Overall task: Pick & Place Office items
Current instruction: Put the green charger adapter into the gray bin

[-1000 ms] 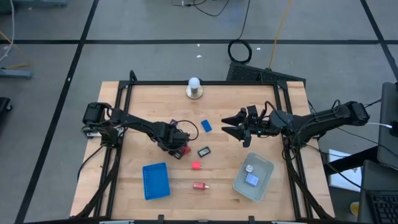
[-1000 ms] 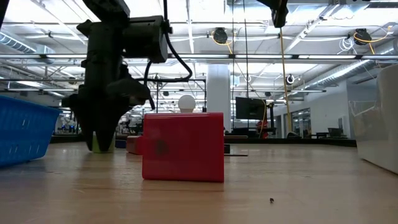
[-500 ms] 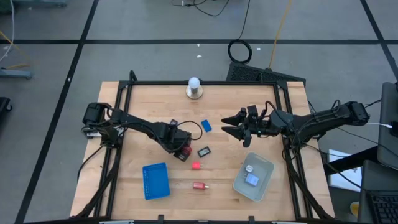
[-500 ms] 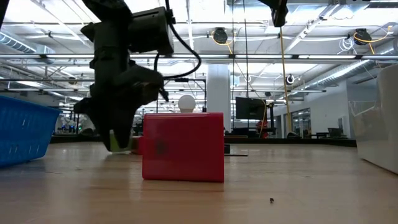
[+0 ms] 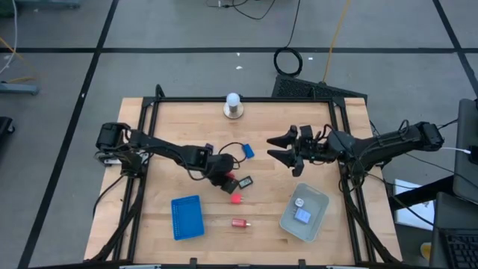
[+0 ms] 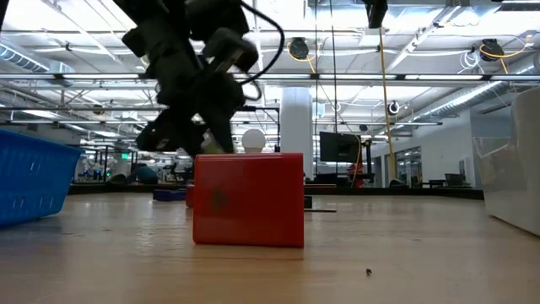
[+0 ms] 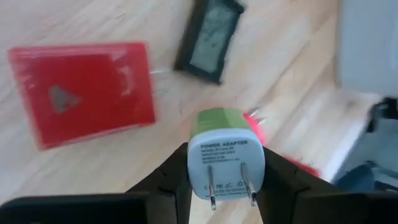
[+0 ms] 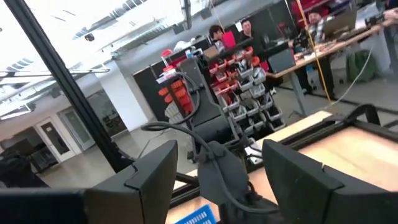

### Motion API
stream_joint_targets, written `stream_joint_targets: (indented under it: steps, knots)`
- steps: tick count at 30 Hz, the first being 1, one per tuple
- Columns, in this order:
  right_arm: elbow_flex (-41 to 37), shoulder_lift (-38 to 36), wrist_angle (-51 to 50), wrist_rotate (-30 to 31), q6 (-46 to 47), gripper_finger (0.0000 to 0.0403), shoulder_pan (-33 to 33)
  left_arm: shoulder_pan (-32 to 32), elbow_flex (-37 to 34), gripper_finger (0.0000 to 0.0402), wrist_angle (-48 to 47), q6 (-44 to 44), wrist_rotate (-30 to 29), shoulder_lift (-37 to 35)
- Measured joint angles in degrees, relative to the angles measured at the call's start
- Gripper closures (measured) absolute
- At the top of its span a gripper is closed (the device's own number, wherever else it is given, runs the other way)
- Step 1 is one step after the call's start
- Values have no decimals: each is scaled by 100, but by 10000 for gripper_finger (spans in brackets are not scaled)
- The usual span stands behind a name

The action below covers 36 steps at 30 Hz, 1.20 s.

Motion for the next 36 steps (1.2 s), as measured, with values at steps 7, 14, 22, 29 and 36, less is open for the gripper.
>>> stream_joint_targets:
  steps: [7, 14, 22, 29, 36]
  knots:
    - [-4, -100, -29, 28, -594, 176, -9, 11, -2, 273, 563, -335, 16, -377]
    - [-2, -318, -160, 502, -1517, 176, -14, 202, 0, 273, 1401, -734, -64, -912]
    - [0, -445, -748, 498, -1980, 176, -14, 652, 0, 273, 2856, -1186, 10, -1171]
    - [0, -422, -1006, 605, -2173, 176, -13, 1050, 0, 273, 3114, -1432, 192, -1173]
    - [0, -361, -1117, 785, -2177, 176, -15, 1342, 0, 273, 3531, -1641, 305, -1173]
